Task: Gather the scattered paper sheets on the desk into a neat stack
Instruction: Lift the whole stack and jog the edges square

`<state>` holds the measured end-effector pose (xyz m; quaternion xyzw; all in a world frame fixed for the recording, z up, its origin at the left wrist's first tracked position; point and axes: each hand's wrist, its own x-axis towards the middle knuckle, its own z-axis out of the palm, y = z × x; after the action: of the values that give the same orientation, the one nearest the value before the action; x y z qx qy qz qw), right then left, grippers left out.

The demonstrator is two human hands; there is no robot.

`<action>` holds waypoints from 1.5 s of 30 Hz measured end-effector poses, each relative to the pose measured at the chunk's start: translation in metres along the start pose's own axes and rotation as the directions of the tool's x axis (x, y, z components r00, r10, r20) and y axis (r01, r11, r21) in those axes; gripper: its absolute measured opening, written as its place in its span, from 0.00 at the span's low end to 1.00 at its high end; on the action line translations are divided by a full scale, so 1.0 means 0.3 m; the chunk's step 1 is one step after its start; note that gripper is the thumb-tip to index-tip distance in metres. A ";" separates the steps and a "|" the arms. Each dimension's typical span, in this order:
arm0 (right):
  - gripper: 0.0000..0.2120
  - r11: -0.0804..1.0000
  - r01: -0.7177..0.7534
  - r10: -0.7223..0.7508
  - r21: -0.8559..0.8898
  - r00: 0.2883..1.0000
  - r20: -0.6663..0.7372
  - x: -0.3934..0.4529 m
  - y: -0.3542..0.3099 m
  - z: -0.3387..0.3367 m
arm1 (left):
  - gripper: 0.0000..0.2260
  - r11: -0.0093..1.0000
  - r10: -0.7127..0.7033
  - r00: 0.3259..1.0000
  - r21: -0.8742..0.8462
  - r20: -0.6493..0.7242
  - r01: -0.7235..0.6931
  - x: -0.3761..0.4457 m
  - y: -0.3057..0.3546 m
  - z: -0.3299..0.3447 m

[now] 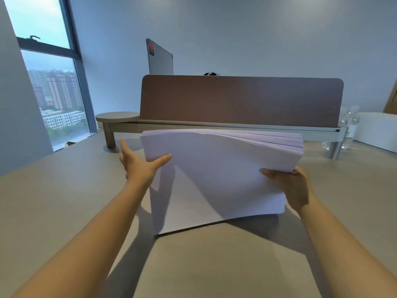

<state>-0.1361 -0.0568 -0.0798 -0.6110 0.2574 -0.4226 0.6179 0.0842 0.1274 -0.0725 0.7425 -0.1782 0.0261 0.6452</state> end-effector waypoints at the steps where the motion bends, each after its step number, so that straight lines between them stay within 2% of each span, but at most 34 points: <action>1: 0.17 1.000 -0.002 0.002 0.012 1.000 0.000 0.002 0.006 -0.010 | 0.44 0.975 -0.102 0.988 -0.183 0.116 0.122 0.003 -0.022 0.000; 2: 0.21 1.000 -0.003 0.003 0.022 1.000 0.005 0.007 0.013 -0.020 | 0.38 0.937 -0.149 0.954 -0.271 0.260 0.220 -0.004 -0.038 0.001; 3: 0.25 1.000 -0.010 0.009 0.017 1.000 0.017 0.010 0.013 -0.023 | 0.30 0.925 -0.151 0.915 -0.273 0.375 0.265 -0.014 -0.049 0.005; 4: 0.24 1.000 -0.023 0.023 -0.002 1.000 0.019 0.008 0.007 -0.020 | 0.24 0.924 -0.138 0.888 -0.267 0.438 0.275 -0.025 -0.052 0.009; 5: 0.17 0.999 -0.035 0.035 -0.015 0.999 0.010 0.007 0.000 -0.014 | 0.19 0.923 -0.131 0.884 -0.271 0.449 0.274 -0.030 -0.050 0.012; 6: 0.11 0.998 -0.053 0.053 -0.035 0.998 -0.016 0.006 -0.007 -0.008 | 0.16 0.917 -0.136 0.889 -0.283 0.438 0.280 -0.034 -0.046 0.018; 9: 0.06 0.983 -0.077 0.058 -0.164 0.991 -0.117 0.011 -0.016 0.021 | 0.16 0.926 -0.169 0.936 -0.275 0.309 0.258 -0.043 -0.028 0.027; 10: 0.05 0.971 -0.052 0.022 -0.234 0.991 -0.129 0.008 -0.019 0.034 | 0.17 0.932 -0.178 0.951 -0.267 0.252 0.246 -0.047 -0.022 0.029; 12: 0.12 0.930 0.019 -0.070 -0.366 0.989 -0.126 -0.006 -0.027 0.062 | 0.16 0.947 -0.136 0.977 -0.268 0.166 0.177 -0.056 -0.006 0.028; 14: 0.15 0.937 0.080 -0.133 -0.341 0.982 -0.135 -0.018 -0.045 0.097 | 0.09 0.940 -0.069 0.988 -0.322 0.137 0.110 -0.064 0.034 0.019; 16: 0.13 0.970 0.109 -0.145 -0.216 0.977 -0.157 -0.033 -0.077 0.130 | 0.05 0.909 -0.026 0.993 -0.410 0.116 0.072 -0.063 0.082 0.005; 19: 0.02 0.996 0.092 -0.094 -0.020 0.982 -0.162 -0.045 -0.108 0.137 | 0.05 0.882 0.058 0.987 -0.471 0.149 0.019 -0.051 0.106 -0.022; 22: 0.06 0.997 -0.046 0.052 0.066 0.995 -0.088 -0.043 -0.064 0.100 | 0.07 0.900 0.156 0.941 -0.435 0.301 -0.010 -0.032 0.043 -0.051; 24: 0.13 0.991 -0.124 0.127 0.059 0.990 -0.064 -0.038 -0.024 0.086 | 0.13 0.915 0.132 0.913 -0.401 0.386 0.037 -0.019 -0.005 -0.066; 26: 0.13 0.992 -0.122 0.123 0.019 0.990 -0.067 -0.027 -0.004 0.083 | 0.16 0.922 0.077 0.910 -0.376 0.408 0.090 -0.008 -0.030 -0.064; 30: 0.14 0.996 -0.046 0.037 -0.080 0.993 -0.113 -0.019 0.006 0.092 | 0.14 0.941 0.031 0.960 -0.332 0.277 0.065 -0.004 -0.037 -0.033; 34: 0.10 0.995 0.021 -0.041 -0.098 0.979 -0.200 -0.036 0.030 0.118 | 0.15 0.956 0.034 0.987 -0.295 0.156 0.013 -0.026 -0.035 -0.009; 38: 0.09 0.990 0.078 -0.107 -0.119 0.957 -0.268 -0.041 0.028 0.154 | 0.07 0.948 0.018 0.996 -0.318 0.090 0.012 -0.052 -0.016 0.005; 42: 0.07 0.986 0.132 -0.158 -0.107 0.943 -0.292 -0.032 -0.048 0.176 | 0.05 0.924 0.069 0.994 -0.380 0.080 -0.033 -0.038 0.051 -0.009; 45: 0.10 0.992 0.118 -0.125 -0.045 0.962 -0.243 -0.023 -0.081 0.146 | 0.05 0.906 0.125 0.980 -0.421 0.153 -0.050 -0.016 0.056 -0.035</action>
<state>-0.1082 -0.0250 -0.0523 -0.5778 0.3001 -0.5282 0.5451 0.0766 0.1368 -0.0560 0.5792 -0.2695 -0.0492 0.7678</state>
